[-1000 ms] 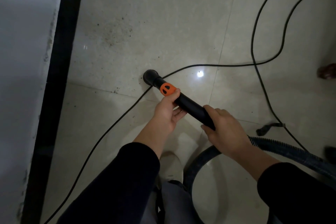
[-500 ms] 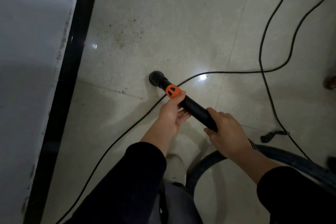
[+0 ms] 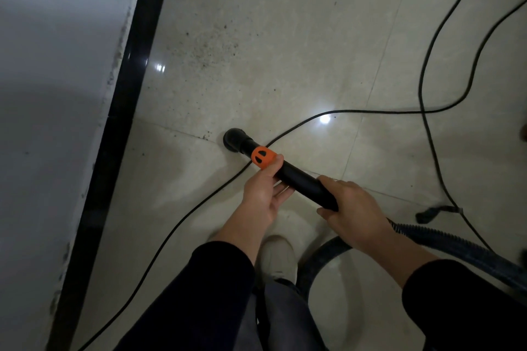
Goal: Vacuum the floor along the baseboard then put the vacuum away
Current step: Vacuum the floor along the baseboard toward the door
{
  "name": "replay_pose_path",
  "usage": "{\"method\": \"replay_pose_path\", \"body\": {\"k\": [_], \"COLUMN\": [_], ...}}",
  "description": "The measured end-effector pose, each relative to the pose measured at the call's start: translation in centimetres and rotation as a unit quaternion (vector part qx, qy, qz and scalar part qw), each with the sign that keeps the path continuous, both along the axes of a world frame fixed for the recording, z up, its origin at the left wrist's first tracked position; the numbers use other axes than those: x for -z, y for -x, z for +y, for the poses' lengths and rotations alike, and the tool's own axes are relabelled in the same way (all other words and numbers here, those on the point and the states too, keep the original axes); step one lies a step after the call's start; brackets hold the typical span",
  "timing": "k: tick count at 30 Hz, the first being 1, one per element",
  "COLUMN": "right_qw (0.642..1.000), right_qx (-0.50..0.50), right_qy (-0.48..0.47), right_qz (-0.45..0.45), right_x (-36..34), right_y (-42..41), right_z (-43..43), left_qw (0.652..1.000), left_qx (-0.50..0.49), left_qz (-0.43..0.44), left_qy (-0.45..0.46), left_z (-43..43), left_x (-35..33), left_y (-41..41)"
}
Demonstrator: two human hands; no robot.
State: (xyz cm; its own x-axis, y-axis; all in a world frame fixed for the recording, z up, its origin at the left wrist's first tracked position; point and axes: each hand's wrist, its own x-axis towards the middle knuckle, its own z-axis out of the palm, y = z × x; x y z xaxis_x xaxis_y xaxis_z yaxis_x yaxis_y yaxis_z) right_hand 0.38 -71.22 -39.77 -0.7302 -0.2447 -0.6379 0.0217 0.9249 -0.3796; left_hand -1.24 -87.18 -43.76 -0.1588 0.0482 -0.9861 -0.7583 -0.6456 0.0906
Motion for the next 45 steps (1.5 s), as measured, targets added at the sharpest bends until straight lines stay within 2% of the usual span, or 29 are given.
{"method": "replay_pose_path", "body": {"k": [7, 22, 38, 45], "right_qw": [0.999, 0.999, 0.989, 0.984], "right_qx": [-0.031, -0.028, -0.139, -0.166], "right_qy": [-0.008, -0.024, -0.03, -0.037], "right_qz": [-0.012, -0.018, -0.043, -0.056], "right_x": [-0.1, -0.8, -1.1, -1.6], "right_y": [-0.8, -2.6, -4.1, -5.3], "right_z": [-1.0, 0.0, -3.5, -3.6], "left_qw": [1.0, 0.999, 0.991, 0.989], "left_qx": [-0.024, -0.038, -0.126, -0.134], "left_qz": [0.0, -0.016, -0.049, -0.053], "left_qy": [0.003, -0.027, -0.019, -0.02], "left_z": [-0.9, 0.3, -3.2, -2.9], "left_x": [0.0, -0.5, -0.9, -1.4], "left_y": [-1.8, -3.9, -8.7, -10.9]}}
